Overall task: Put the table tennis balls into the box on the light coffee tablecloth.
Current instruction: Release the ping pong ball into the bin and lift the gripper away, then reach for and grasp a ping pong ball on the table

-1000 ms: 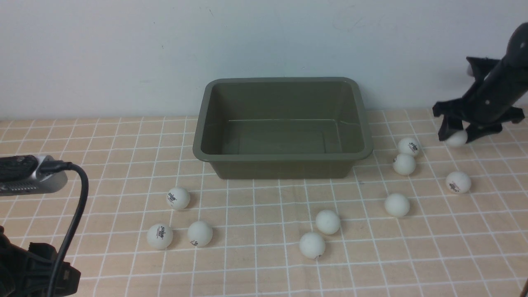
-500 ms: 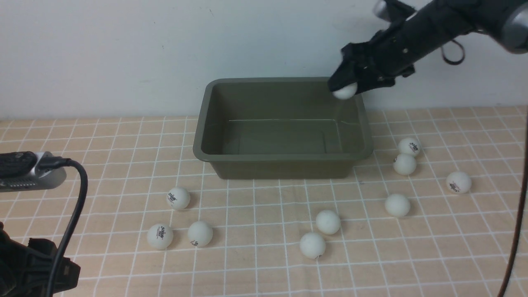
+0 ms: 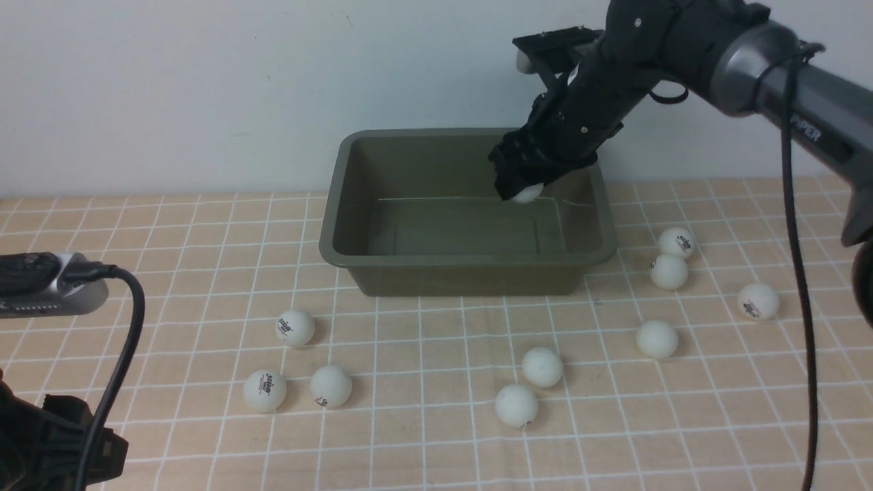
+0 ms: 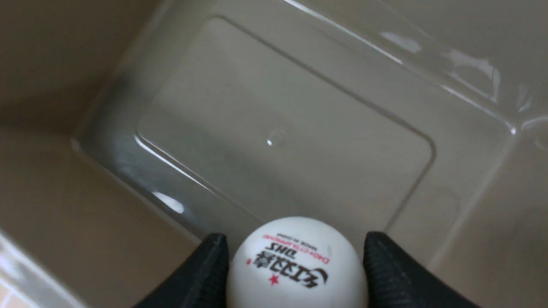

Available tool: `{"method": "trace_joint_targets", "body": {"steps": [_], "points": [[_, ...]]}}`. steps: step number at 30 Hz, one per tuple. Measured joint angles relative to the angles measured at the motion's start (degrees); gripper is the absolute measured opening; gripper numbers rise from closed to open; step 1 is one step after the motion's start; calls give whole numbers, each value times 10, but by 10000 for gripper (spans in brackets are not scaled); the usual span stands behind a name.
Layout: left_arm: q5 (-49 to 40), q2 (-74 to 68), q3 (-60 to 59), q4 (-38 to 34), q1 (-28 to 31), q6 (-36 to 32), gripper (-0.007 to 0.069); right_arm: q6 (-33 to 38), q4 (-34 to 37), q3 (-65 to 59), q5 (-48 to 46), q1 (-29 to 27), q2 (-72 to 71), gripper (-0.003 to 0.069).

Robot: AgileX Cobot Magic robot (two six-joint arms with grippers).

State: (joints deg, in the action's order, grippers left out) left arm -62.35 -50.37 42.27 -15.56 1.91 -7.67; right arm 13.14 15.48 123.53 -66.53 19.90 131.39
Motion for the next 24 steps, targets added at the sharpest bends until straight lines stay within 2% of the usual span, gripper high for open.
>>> {"method": "trace_joint_targets", "body": {"steps": [5, 12, 19, 24], "points": [[0, 0, 0, 1, 0, 0, 343, 0, 0, 0, -1, 0, 31, 394], [0, 0, 0, 1, 0, 0, 343, 0, 5, 0, -1, 0, 41, 479], [0, 0, 0, 1, 0, 0, 343, 0, 0, 0, -8, 0, 31, 490], [0, 0, 0, 1, 0, 0, 343, -19, -45, 0, -42, -15, -27, 490]]}}
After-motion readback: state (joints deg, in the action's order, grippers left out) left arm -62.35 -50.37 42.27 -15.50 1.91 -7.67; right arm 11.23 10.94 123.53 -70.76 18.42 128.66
